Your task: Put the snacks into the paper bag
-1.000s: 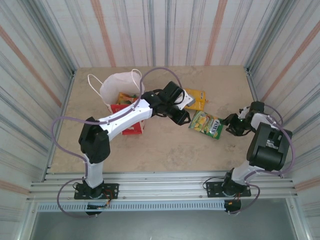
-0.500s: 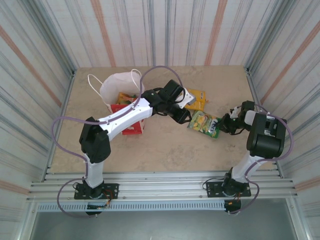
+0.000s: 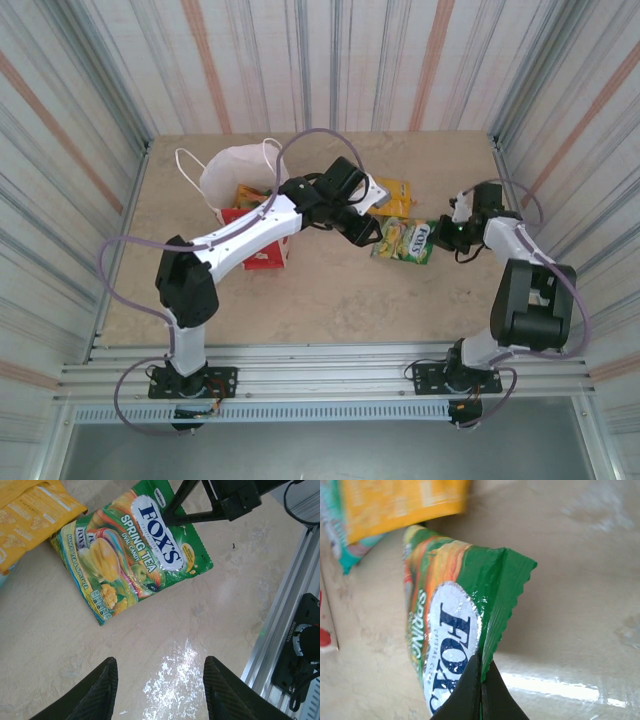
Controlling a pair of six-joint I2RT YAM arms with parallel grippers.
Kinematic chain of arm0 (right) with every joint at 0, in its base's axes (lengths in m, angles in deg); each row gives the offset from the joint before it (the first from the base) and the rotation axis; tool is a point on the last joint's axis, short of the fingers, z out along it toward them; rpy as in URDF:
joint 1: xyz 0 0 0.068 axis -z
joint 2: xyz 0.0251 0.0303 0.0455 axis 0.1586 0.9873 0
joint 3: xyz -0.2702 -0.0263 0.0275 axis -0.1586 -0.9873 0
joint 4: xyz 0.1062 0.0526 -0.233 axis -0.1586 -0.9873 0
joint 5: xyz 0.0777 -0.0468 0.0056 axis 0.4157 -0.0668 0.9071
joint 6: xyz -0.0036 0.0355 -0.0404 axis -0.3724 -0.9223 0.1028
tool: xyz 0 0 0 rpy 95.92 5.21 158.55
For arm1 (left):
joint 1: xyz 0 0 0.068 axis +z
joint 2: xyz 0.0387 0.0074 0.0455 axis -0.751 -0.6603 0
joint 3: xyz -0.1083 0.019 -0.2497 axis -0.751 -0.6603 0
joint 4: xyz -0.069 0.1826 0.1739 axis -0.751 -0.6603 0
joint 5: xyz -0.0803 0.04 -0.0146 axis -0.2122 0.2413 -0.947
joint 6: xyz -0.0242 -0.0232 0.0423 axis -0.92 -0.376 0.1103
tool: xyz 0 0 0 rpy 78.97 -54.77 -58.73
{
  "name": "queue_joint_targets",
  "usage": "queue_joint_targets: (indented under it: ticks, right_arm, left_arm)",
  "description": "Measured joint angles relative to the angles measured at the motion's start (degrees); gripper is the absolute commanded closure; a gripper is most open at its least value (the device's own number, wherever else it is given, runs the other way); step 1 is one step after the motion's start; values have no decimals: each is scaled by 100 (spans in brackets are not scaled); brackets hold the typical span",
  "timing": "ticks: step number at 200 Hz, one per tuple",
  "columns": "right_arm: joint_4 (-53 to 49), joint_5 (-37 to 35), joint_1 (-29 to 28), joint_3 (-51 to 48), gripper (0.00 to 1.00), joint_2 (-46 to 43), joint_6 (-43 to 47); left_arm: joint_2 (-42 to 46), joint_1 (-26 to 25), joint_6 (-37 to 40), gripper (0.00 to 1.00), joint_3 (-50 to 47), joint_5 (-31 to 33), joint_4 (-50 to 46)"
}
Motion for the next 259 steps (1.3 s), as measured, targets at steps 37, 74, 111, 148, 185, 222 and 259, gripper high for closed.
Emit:
queue_joint_targets:
  ticks: [37,74,111,148,185,222,259]
  right_arm:
    - [-494,-470,-938,452,100,-944,1027]
    - [-990,-588,-1513,695,100,-1735,2166]
    - [-1698,-323,-1838,1226,100,-2087,3429]
    - [-2465,278,-2210,1810,100,-2135,4660]
    - [-2959,627,-2662,2188,100,-2024,5270]
    - [-3005,750,-3084,2264,100,-1864,5440]
    - [-2835,772,-3309,2271,100,-1816,5438]
  left_arm:
    - [717,125,0,47,-256,-7,-4]
    - [1628,424,109,44,-837,-129,114]
    - [2234,693,699,38,-1493,-577,221]
    - [2806,708,1829,33,-2275,-1045,483]
    - [3191,715,2758,30,-2686,-1397,728]
    - [3165,715,3202,32,-2739,-1856,761]
    - [2975,706,3314,34,-2739,-2251,758]
